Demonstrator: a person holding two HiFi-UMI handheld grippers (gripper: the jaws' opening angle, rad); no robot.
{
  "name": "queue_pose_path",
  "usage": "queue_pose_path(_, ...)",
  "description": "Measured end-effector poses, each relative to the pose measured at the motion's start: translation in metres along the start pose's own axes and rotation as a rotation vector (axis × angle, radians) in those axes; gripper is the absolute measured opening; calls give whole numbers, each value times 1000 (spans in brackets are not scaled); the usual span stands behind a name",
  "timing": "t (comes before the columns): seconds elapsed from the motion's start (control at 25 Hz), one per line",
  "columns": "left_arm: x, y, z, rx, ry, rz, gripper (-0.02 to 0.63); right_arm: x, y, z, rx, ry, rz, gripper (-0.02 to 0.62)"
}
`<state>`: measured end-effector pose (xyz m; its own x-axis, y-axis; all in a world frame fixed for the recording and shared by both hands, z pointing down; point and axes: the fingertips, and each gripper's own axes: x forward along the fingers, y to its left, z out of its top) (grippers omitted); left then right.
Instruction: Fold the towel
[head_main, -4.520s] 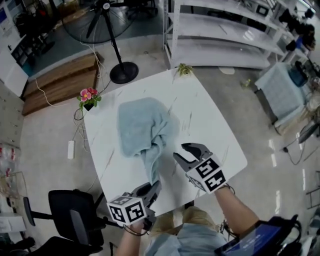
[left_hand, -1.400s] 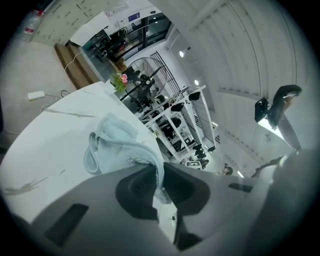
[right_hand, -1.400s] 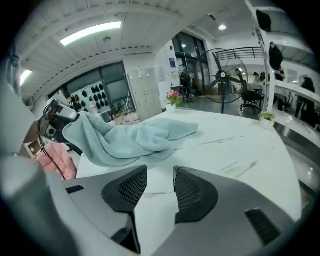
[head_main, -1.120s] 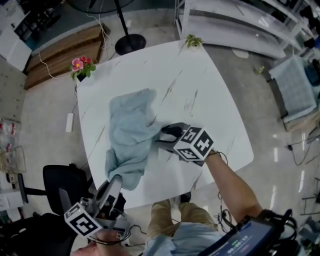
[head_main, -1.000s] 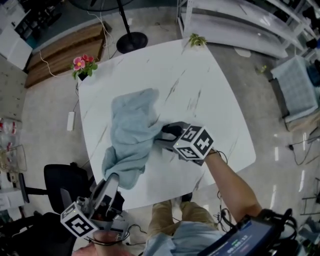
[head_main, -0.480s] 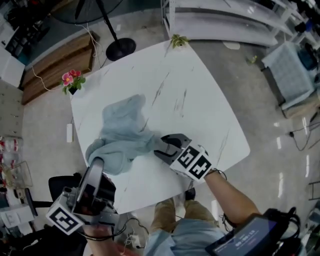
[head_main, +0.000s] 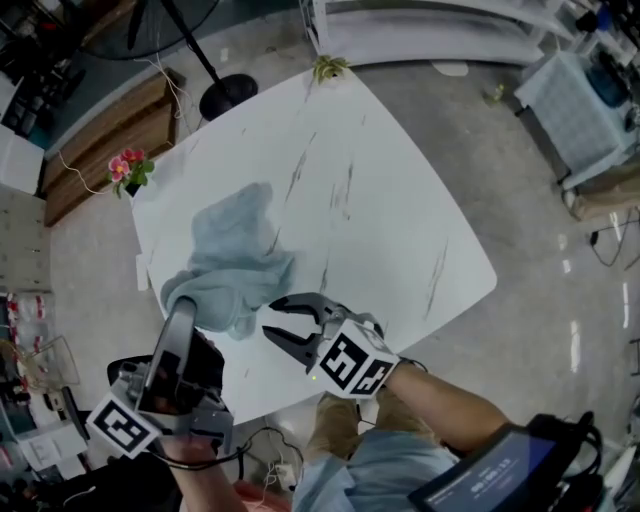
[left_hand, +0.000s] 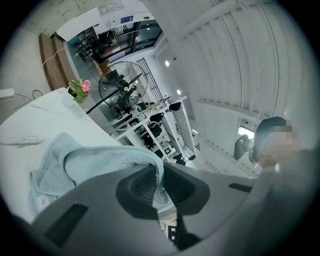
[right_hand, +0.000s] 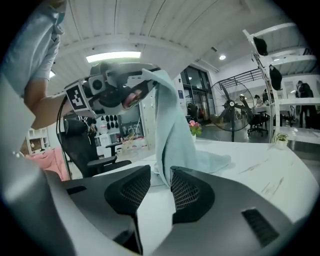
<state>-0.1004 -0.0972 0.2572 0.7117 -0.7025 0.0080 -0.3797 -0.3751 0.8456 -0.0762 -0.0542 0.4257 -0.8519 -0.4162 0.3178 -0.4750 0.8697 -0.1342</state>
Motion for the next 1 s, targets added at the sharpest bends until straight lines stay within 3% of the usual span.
queue_pose_path(0.16, 2, -2, 0, -6, 1, -6, 23, 18, 6, -6, -36, 32, 26, 140)
queue_pose_path(0.48, -2, 1, -2, -19, 4, -8, 23, 46, 6, -18, -74, 59, -6, 143)
queue_pose_path(0.64, -4, -1, 0, -26, -3, -4, 23, 47, 4, -17, -97, 58, -39, 37)
queue_pose_path(1.0, -20, 1, 3, -28, -47, -7, 23, 2, 1, -12, -169, 47, -70, 26)
